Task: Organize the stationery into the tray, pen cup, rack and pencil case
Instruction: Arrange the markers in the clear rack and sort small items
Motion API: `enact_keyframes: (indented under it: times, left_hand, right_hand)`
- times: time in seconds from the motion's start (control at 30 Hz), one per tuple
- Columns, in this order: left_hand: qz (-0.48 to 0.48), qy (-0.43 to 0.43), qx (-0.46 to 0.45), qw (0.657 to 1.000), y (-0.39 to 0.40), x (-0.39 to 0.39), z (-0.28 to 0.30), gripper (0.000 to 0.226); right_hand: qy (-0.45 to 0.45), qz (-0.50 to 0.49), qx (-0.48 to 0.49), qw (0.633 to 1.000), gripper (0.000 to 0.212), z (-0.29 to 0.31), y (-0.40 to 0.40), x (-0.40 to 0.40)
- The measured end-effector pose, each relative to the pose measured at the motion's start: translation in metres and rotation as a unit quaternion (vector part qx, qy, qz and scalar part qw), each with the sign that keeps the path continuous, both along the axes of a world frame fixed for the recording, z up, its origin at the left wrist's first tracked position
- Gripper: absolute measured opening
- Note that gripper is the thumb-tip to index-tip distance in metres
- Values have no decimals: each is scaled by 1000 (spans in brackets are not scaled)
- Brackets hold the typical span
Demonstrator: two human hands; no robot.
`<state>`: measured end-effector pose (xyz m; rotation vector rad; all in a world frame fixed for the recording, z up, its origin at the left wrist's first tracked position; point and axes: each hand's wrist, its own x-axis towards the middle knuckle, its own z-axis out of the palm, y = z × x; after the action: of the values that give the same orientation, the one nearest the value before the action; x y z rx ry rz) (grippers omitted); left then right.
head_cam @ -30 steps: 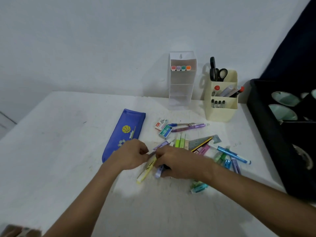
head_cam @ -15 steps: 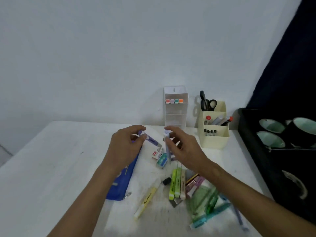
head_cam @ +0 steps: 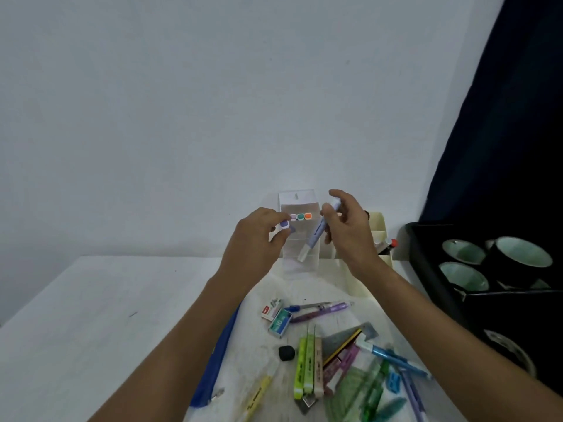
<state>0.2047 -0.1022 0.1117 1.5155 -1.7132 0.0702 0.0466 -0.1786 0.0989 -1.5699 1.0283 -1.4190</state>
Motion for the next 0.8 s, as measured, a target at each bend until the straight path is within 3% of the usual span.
enact_keyframes:
  times: [0.1,0.17,0.43,0.8]
  left_hand:
    - [11,-58,25,998,-6,3,-10,21]
    - [21,-78,40,996,-7,4,-14,24]
    - [56,-85,95,990,-15,4,-22,32]
    - [63,-75,129,987,-38,1,-33,25]
  right_hand:
    - [39,-12,-71,997,30,-13,-3,3]
    - [56,-11,-125,991,17,-20,-3,4]
    - [150,-2,-244,958,16,-45,-7,13]
    - [239,23,-169,956,12,-68,-26,30]
